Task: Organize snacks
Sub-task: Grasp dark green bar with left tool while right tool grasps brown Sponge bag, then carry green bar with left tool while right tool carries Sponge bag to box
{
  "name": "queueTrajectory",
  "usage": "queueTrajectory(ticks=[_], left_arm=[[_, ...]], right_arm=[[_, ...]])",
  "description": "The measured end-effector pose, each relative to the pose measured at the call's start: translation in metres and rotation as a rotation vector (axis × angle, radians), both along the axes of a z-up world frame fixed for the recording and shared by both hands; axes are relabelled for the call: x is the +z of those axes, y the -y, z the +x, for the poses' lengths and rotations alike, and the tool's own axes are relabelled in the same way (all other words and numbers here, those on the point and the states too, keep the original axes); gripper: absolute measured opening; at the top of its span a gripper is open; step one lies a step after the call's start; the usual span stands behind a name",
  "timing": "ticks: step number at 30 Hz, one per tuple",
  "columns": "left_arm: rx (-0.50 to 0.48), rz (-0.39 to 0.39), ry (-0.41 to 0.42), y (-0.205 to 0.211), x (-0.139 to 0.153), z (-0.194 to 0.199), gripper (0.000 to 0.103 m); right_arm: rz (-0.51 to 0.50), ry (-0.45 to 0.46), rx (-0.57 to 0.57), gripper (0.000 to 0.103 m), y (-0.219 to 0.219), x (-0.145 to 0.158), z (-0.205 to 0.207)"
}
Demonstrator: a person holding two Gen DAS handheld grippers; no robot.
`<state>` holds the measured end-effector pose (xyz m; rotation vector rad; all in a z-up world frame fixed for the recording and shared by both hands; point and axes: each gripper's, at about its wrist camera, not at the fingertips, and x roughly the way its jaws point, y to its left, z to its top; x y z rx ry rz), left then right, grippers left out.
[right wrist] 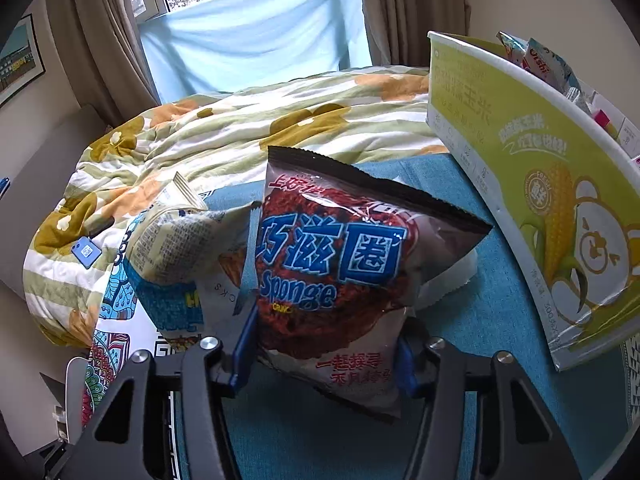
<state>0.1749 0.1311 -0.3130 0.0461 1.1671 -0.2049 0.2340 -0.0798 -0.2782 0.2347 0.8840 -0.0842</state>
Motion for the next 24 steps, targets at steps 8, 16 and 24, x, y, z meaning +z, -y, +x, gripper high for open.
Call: queueTrajectory(ticks=[8, 16, 24], left_arm=[[-0.004, -0.006, 0.055, 0.003, 0.033, -0.006, 0.043], [-0.040, -0.034, 0.178, 0.020, 0.105, -0.007, 0.043], [-0.121, -0.084, 0.319, 0.069, 0.185, 0.000, 0.043]], right_arm=[[0.009, 0.028, -0.007, 0.052, 0.008, 0.018, -0.014], [0.021, 0.078, 0.028, 0.052, 0.015, 0.066, -0.039], [0.044, 0.142, 0.033, 0.052, 0.044, 0.131, -0.073]])
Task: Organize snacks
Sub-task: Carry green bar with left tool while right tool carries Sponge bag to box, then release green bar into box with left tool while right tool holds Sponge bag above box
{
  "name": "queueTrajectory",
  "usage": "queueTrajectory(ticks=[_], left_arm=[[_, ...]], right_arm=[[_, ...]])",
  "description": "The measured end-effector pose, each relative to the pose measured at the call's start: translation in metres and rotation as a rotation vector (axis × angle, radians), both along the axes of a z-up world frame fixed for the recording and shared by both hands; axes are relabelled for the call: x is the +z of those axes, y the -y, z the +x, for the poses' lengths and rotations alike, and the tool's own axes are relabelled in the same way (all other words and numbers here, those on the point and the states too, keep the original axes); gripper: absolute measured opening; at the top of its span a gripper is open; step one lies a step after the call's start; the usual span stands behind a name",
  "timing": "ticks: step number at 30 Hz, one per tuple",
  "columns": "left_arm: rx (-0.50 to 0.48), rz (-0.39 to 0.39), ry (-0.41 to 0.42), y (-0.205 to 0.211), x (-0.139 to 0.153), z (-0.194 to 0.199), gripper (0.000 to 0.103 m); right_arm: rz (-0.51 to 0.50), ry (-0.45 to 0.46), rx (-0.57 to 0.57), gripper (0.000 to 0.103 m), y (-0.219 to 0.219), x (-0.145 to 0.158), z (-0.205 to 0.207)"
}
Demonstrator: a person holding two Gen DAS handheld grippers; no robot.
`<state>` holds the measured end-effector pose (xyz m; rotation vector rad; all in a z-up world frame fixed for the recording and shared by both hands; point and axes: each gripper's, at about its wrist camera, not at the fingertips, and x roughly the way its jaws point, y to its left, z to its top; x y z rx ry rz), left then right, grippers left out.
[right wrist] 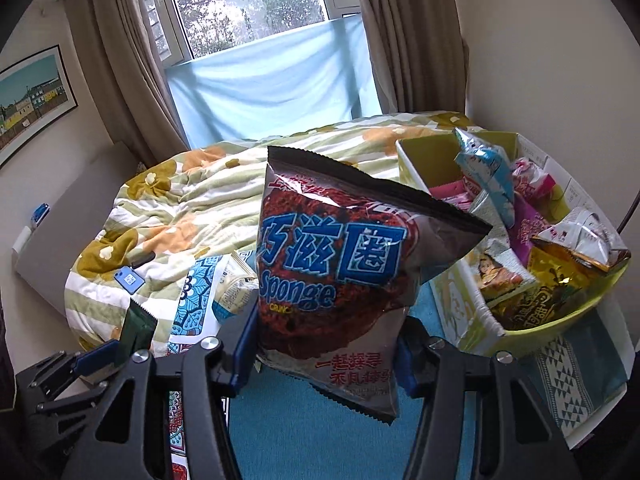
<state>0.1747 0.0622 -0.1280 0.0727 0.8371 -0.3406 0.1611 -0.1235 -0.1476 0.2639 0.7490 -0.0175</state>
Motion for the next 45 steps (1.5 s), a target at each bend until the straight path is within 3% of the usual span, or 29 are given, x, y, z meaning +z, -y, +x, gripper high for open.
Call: queueTrajectory(ticks=[6, 14, 19, 23, 30, 31, 34, 45], left_arm=[[-0.044, -0.038, 0.066, 0.059, 0.042, 0.004, 0.043], [-0.088, -0.094, 0.092, 0.164, 0.067, 0.016, 0.043], [-0.107, -0.098, 0.082, 0.234, 0.064, 0.033, 0.043], [-0.105, -0.102, 0.014, 0.285, 0.045, 0.052, 0.043], [-0.083, -0.100, -0.088, 0.332, 0.006, 0.079, 0.044], [-0.087, -0.111, -0.108, 0.334, 0.001, 0.084, 0.048], [-0.061, -0.099, -0.131, 0.339, -0.007, 0.091, 0.103], [0.003, -0.050, -0.064, 0.294, 0.015, 0.065, 0.103]], right_arm=[[0.016, 0.029, -0.008, 0.052, 0.049, 0.036, -0.018], [0.014, 0.052, -0.008, 0.052, 0.139, 0.064, -0.019], [0.001, 0.051, -0.008, 0.052, 0.198, 0.067, -0.007], [0.000, 0.037, 0.002, 0.052, 0.240, 0.064, 0.005], [0.018, -0.010, 0.023, 0.052, 0.293, 0.050, 0.024], [0.027, -0.014, 0.026, 0.052, 0.299, 0.048, 0.027], [0.050, -0.019, 0.033, 0.052, 0.307, 0.043, 0.033], [0.071, -0.039, 0.090, 0.052, 0.309, 0.037, 0.048]])
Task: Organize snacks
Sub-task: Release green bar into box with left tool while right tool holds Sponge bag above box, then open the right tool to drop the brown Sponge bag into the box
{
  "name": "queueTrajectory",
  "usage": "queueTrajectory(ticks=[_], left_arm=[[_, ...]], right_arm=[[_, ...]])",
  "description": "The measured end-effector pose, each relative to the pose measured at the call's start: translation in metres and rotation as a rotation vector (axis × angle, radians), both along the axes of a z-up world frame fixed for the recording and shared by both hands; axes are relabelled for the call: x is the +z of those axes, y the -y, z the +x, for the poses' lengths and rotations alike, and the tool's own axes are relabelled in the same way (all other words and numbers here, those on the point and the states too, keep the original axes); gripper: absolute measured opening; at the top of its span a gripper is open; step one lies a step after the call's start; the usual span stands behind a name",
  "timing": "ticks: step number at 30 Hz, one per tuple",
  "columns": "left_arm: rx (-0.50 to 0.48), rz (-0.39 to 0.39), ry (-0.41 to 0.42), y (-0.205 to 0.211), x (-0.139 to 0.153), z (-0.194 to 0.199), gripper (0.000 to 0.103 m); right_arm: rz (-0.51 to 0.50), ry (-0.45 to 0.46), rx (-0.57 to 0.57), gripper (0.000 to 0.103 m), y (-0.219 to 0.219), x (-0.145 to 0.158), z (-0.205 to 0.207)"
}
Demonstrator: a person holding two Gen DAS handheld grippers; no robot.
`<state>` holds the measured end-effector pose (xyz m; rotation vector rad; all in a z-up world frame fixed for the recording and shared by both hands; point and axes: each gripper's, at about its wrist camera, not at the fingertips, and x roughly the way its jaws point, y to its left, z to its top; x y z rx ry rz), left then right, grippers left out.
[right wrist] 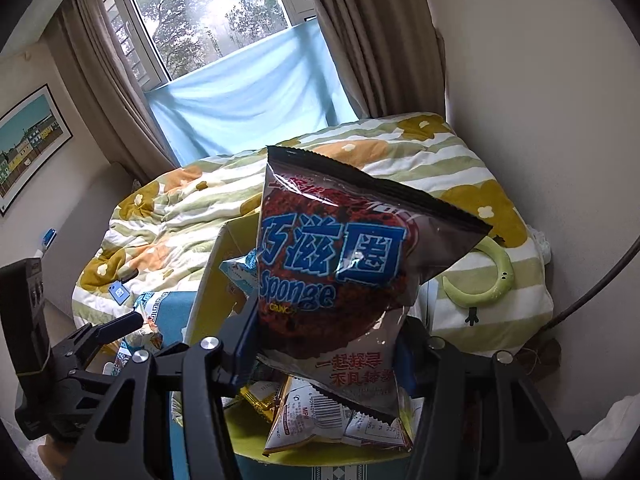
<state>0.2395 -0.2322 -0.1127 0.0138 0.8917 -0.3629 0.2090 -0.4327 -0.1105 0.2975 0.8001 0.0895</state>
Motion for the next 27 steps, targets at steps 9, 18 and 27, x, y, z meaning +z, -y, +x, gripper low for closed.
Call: queueTrajectory(ticks=[9, 18, 27], left_arm=[[0.052, -0.004, 0.049, -0.029, 0.019, 0.004, 0.103], [0.103, 0.015, 0.013, -0.051, 0.003, 0.003, 0.103], [0.105, 0.021, 0.035, -0.051, 0.006, -0.010, 0.103]], right_arm=[[0.026, -0.085, 0.067, 0.052, -0.003, -0.012, 0.032], [0.055, -0.147, 0.046, 0.102, -0.003, -0.033, 0.061], [-0.014, -0.092, 0.056, 0.102, -0.005, -0.026, 0.037]])
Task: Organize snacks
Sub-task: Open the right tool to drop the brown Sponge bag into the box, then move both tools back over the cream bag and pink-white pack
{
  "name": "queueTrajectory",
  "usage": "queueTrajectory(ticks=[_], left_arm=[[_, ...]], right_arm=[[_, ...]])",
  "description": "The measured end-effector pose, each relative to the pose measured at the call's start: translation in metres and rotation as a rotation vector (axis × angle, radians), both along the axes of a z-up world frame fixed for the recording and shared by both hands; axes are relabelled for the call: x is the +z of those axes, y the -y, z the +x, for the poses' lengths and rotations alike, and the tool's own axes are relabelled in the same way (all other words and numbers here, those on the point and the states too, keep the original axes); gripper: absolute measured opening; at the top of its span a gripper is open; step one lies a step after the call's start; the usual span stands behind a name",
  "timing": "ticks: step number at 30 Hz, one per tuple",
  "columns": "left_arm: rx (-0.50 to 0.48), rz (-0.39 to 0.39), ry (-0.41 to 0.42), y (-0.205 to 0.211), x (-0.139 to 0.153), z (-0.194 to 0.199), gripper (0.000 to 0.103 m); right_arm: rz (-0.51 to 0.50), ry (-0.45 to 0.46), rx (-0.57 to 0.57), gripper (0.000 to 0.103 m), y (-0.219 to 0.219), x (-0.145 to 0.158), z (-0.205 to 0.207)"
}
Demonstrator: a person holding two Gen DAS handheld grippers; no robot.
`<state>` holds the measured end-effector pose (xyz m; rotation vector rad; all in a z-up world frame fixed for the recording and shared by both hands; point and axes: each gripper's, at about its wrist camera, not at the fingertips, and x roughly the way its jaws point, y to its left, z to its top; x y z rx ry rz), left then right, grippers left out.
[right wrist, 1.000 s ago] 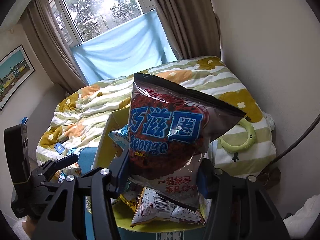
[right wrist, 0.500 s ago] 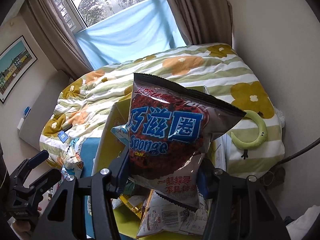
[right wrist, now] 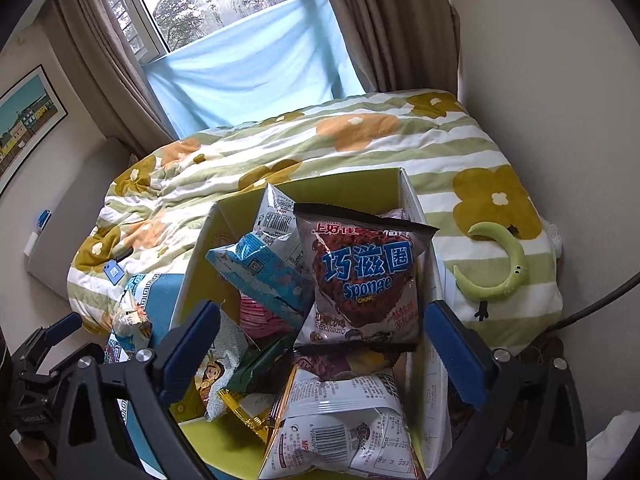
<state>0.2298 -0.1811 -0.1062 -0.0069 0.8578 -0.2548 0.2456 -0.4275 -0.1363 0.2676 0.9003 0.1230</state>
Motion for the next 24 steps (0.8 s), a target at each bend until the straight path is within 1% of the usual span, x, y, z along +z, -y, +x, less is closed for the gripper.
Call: queueTrajectory(ticks=[5, 13, 16, 19, 24], left_arm=[[0.002, 0.011, 0.045, -0.001, 0.015, -0.015, 0.103], [0.048, 0.040, 0.099, -0.019, 0.038, -0.051, 0.103], [0.077, 0.045, 0.113, -0.034, 0.043, -0.067, 0.103], [0.116, 0.061, 0.124, -0.054, 0.044, -0.084, 0.103], [0.168, 0.056, 0.132, -0.094, 0.040, -0.103, 0.103]], right_arm=[[-0.006, 0.017, 0.012, 0.102, -0.004, 0.011, -0.010], [-0.066, 0.061, 0.004, 0.102, -0.015, 0.044, -0.038], [-0.095, 0.088, 0.028, 0.102, -0.023, 0.055, -0.047], [-0.115, 0.108, 0.060, 0.102, -0.034, 0.058, -0.056], [-0.096, 0.134, 0.095, 0.102, -0.056, 0.060, -0.070]])
